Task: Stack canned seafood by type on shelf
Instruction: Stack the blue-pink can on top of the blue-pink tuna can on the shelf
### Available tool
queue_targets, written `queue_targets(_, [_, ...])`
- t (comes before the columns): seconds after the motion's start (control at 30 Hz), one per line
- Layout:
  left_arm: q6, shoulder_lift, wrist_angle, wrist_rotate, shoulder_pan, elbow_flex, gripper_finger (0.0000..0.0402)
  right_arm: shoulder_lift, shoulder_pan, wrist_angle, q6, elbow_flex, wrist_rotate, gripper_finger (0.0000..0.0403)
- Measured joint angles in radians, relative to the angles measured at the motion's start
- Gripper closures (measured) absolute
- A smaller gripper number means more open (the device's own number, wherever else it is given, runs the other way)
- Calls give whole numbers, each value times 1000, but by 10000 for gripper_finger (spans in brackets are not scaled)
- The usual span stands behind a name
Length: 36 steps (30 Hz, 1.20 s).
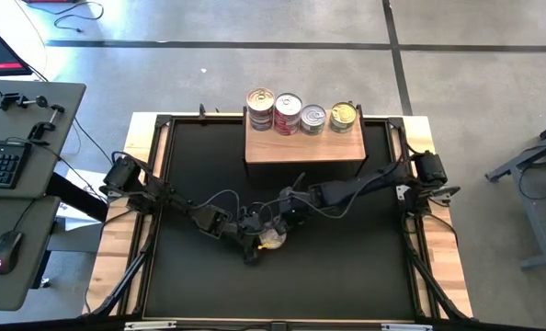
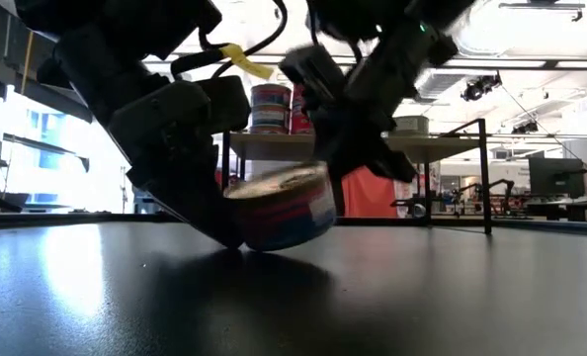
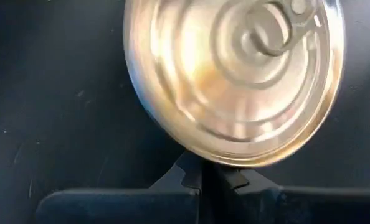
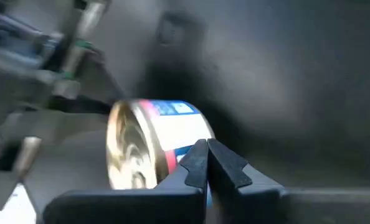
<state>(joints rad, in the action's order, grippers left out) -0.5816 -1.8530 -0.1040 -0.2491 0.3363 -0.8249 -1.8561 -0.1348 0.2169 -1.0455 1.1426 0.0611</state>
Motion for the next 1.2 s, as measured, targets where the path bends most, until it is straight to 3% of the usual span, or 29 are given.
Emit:
queue_targets(0.37, [15, -3, -9, -30, -12, 0, 401, 2, -6, 114, 89, 192, 18, 403])
queue_targets(0.53, [59, 16, 25, -29, -24, 0, 401, 1, -5, 307, 185, 275, -22, 403])
queue_targets(0.63, [44, 69, 162, -45, -23, 2, 401, 7, -11, 467, 284, 322, -87, 403])
queue_targets(0.73, [32, 145, 303, -74, -13, 27, 401, 28, -12, 517, 414, 369, -121, 403])
queue_targets(0.87, [-54, 272, 309, -120, 16, 113, 401, 33, -11, 515, 657, 434, -104, 395])
queue_targets(1.0, [-232, 382, 297, -144, 56, 205, 401, 9, 0, 505, 896, 490, -41, 333])
queue_targets(1.2, [-382, 493, 257, -180, 138, 260, 401, -26, 3, 586, 1022, 514, -33, 169])
